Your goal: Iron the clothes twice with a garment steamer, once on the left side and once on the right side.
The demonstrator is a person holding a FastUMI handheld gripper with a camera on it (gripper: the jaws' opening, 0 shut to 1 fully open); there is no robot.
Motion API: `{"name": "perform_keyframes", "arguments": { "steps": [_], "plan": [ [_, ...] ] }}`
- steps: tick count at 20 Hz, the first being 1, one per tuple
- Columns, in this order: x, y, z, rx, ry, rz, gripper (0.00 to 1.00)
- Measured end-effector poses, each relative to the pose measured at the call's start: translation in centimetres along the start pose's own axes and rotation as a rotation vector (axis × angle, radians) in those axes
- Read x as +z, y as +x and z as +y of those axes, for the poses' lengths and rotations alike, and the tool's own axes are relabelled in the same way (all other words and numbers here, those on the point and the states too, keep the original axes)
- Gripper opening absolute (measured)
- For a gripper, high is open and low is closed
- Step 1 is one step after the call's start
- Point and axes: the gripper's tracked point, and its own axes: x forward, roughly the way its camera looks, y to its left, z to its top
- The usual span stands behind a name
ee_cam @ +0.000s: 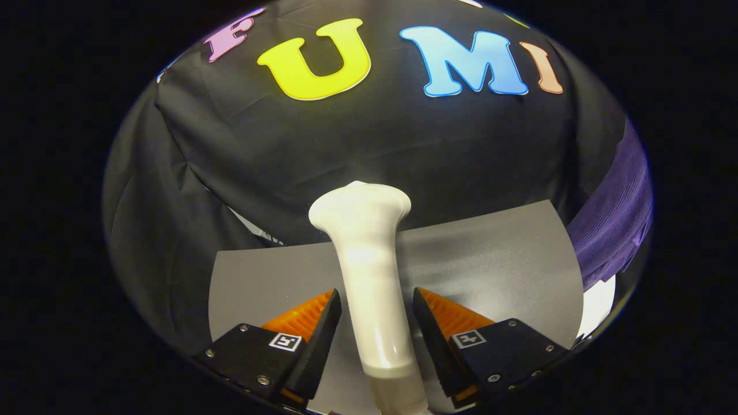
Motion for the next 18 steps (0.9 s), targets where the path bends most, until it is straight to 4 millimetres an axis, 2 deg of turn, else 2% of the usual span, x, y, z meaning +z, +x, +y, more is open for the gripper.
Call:
{"name": "perform_keyframes", "arguments": {
  "steps": [2, 4, 8, 13, 18],
  "plan": [
    [0.1, -0.2, -0.8, -0.032, -0.005, -0.007, 0.66],
    [0.0, -0.1, -0.7, -0.018, -0.008, -0.014, 0.52],
    [-0.2, -0.4, -0.8, 0.0, 0.018, -0.028, 0.45],
    [-0.3, -0.3, -1.0, -0.073, -0.051, -0.085, 0.37],
    [-0.6, -1.0, -0.8, -0.091, -0.099, -0.113, 0.36]
  ]
}}
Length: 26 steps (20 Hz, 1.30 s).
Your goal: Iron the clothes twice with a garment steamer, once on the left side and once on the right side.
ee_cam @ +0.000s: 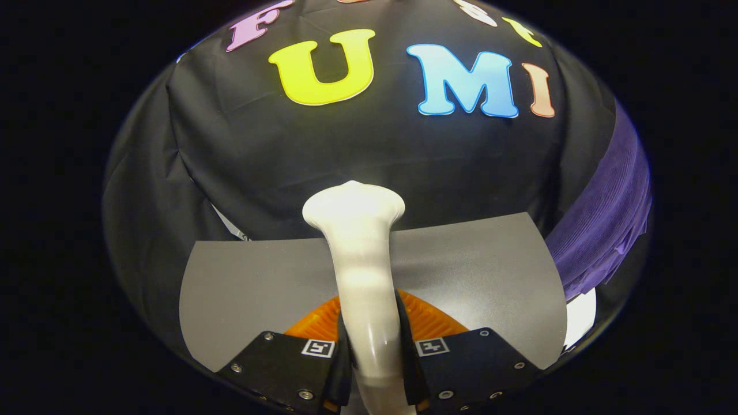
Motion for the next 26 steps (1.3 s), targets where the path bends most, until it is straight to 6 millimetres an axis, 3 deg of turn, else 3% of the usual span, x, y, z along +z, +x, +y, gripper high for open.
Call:
{"name": "perform_keyframes", "arguments": {
  "steps": [9, 12, 18, 21, 26],
  "plan": [
    [-1.2, -6.9, -1.0, 0.03, -0.044, -0.205, 0.36],
    [-1.9, -9.7, -2.7, 0.041, -0.085, -0.251, 0.36],
    [-3.0, -18.3, -8.6, 0.064, -0.165, -0.374, 0.36],
    [-3.1, -23.0, -12.9, 0.067, -0.152, -0.464, 0.36],
    [-4.1, -26.9, -20.8, 0.014, -0.112, -0.505, 0.36]
  ]
}}
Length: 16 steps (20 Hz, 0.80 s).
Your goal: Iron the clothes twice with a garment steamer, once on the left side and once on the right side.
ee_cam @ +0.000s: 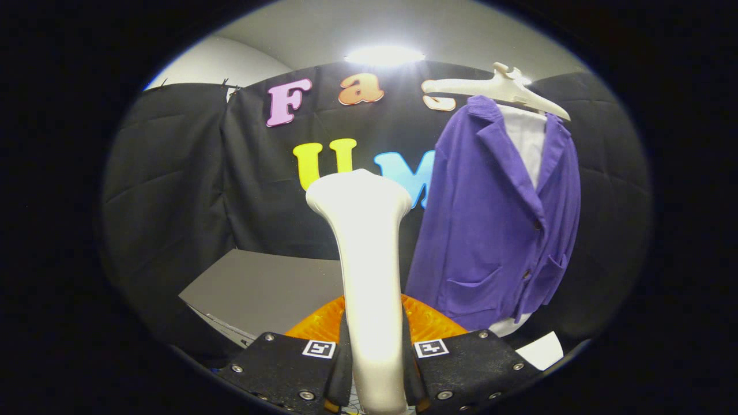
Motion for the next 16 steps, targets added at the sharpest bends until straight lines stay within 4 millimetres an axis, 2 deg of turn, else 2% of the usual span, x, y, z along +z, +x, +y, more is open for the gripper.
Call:
{"name": "perform_keyframes", "arguments": {
  "steps": [5, 8, 11, 16],
  "plan": [
    [0.1, -2.8, -5.5, -0.019, 0.018, -0.019, 0.35],
    [1.5, -3.4, -8.0, -0.049, 0.029, -0.051, 0.35],
    [3.5, -3.3, -10.3, -0.1, 0.038, -0.091, 0.35],
    [6.1, -1.8, -12.0, -0.156, 0.05, -0.124, 0.35]
  ]
}}
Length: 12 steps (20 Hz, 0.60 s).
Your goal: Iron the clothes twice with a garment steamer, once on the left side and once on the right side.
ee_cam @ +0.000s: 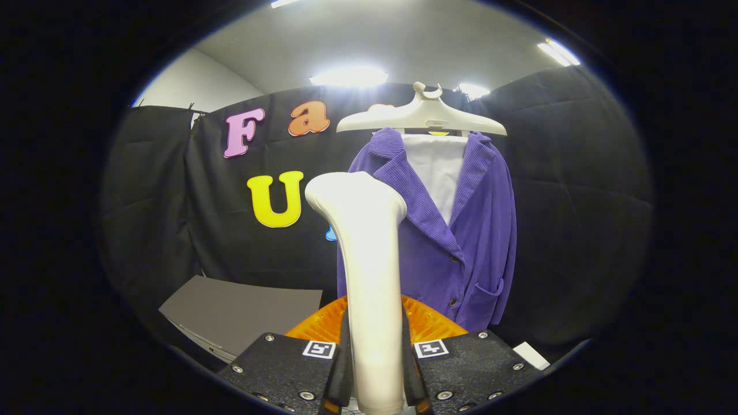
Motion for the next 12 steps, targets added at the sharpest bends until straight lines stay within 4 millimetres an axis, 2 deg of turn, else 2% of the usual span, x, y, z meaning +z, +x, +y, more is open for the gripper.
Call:
{"name": "perform_keyframes", "arguments": {
  "steps": [6, 12],
  "plan": [
    [2.4, 3.0, -0.6, -0.075, -0.033, -0.061, 0.35],
    [2.9, 6.0, -1.7, -0.139, -0.05, -0.069, 0.35]
  ]
}}
